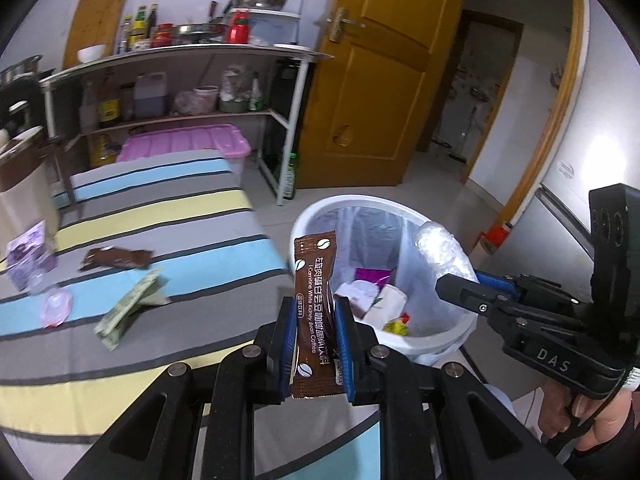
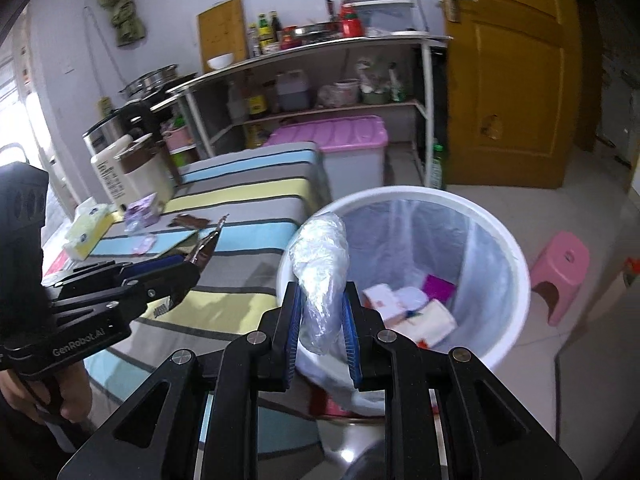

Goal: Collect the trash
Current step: 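Carry the coffee stick and plastic bag over the trash bin with both tools, then open the left tool to drop the coffee stick while the right tool drops the bag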

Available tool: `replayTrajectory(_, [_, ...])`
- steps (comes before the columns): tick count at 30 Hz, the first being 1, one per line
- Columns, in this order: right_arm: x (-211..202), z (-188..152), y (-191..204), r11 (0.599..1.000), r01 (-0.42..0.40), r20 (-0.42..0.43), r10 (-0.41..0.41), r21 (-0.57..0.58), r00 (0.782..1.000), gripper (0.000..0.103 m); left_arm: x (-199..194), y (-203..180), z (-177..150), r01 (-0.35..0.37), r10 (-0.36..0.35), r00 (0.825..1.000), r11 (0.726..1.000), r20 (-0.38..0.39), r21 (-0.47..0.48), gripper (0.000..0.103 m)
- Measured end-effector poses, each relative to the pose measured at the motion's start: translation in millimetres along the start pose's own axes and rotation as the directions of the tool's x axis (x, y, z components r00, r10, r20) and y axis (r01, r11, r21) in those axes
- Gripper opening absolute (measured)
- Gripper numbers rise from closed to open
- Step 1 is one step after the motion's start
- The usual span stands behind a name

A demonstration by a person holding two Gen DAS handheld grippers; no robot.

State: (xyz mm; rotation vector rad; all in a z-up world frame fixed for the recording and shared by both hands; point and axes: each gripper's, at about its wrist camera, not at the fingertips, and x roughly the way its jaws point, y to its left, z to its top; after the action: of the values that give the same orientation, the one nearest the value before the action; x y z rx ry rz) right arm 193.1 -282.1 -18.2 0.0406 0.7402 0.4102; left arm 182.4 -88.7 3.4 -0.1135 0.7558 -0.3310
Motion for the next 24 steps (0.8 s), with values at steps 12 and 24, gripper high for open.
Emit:
replayTrajectory(12, [10.8,-6.2,-35.5,0.997,0.061,-0.037,-0.059,0.056,0.998,0.021,44.2,-22.8,13.6,0.083,-0.080,0.995,0.996,-0.052,0.040,0.020])
replayTrajectory(24, [23.6,-12.1,-47.5,0.992,0.095,-0.082,-0.088,0.079,0.993,0.024,69.2,-27.3,19.5,0.123,-0.120,0.990,0.992,-0.078,0.034,0.025])
